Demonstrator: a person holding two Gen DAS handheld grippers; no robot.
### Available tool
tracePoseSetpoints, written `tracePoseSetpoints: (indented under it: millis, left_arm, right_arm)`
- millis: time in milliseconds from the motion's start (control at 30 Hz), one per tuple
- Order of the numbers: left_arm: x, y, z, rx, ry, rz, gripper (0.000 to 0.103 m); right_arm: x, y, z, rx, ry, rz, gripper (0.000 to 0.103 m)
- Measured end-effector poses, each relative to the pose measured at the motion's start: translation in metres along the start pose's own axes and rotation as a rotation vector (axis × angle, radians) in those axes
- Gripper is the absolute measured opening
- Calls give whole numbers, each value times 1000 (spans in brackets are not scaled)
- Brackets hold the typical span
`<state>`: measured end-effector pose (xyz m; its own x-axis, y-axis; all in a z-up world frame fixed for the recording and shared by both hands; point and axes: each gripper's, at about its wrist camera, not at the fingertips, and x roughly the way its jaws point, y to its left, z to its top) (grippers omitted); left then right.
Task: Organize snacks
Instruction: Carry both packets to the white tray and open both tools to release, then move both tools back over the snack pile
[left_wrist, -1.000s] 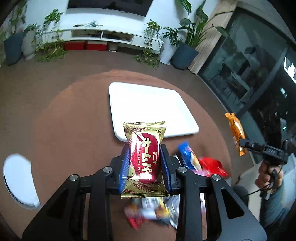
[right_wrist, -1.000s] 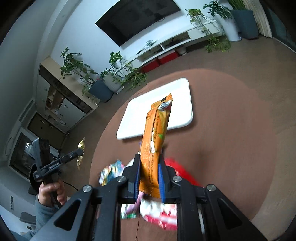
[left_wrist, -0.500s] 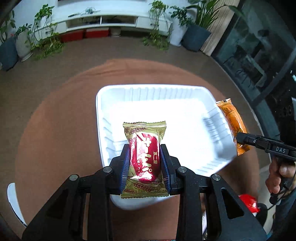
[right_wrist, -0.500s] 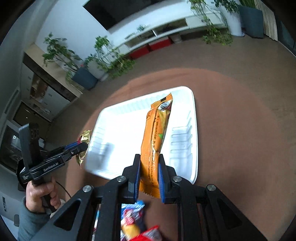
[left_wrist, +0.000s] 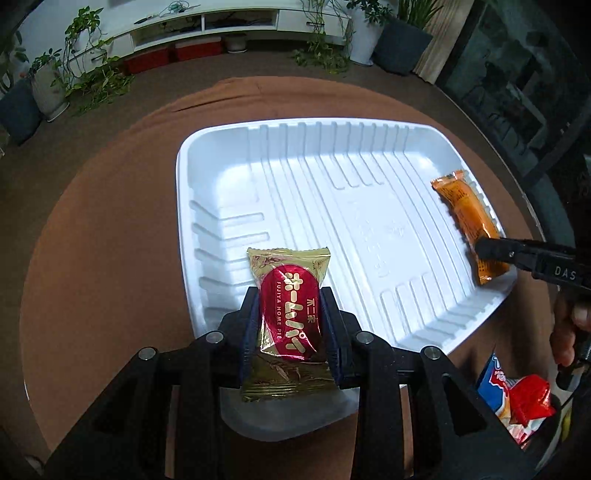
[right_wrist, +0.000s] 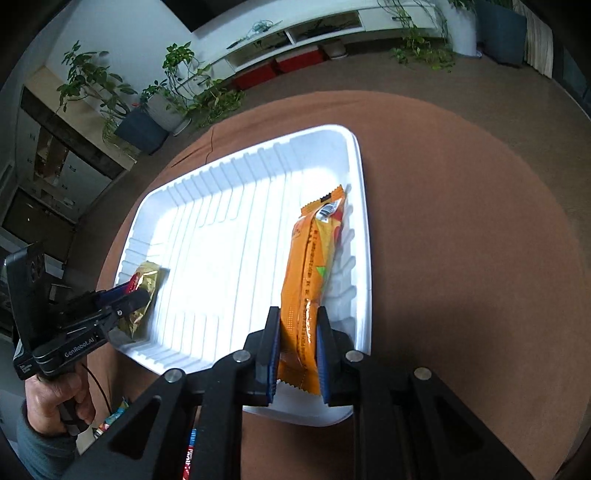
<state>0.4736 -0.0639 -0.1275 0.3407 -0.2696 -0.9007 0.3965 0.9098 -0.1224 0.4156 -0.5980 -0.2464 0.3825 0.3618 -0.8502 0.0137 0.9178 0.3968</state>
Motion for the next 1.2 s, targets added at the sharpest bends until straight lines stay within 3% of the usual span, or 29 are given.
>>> tracePoseSetpoints:
  millis: [167, 233, 300, 367, 467, 633, 767, 867, 1067, 1200]
  left_arm:
    - [2, -4, 3, -13, 1, -1, 30]
    - [-2, -2, 4, -24, -15, -2, 30]
    - [-13, -2, 2, -32, -36, 3, 33]
    - [-27, -1, -1, -36, -63, -4, 47]
    - [-56, 5, -7, -54, -116, -1, 68]
    - [-117, 12, -38, -88, -197, -29, 78]
    - [-163, 7, -89, -111, -267, -27, 83]
    - [-184, -5, -137, -119, -299, -12, 87]
    - [-193, -44, -229, -139, -276, -50, 87]
    - [-178, -79, -266, -149, -212, -91, 87]
  right_arm:
    - [-2, 4, -1, -16, 11, -1, 27]
    - [-8, 6, 0, -21, -1, 15, 35]
    - [-16, 9, -1, -27, -15, 17, 50]
    - [-28, 9, -2, -37, -47, 7, 61]
    - [-57, 8, -4, -49, -102, 19, 67]
    - [-116, 10, -21, -86, -214, 42, 75]
    - [-159, 23, -65, -156, -302, 84, 81]
    - [-179, 36, -119, -218, -346, 115, 82]
    - [-181, 58, -212, -298, -348, 105, 83]
    - [-174, 62, -252, -317, -319, 86, 83]
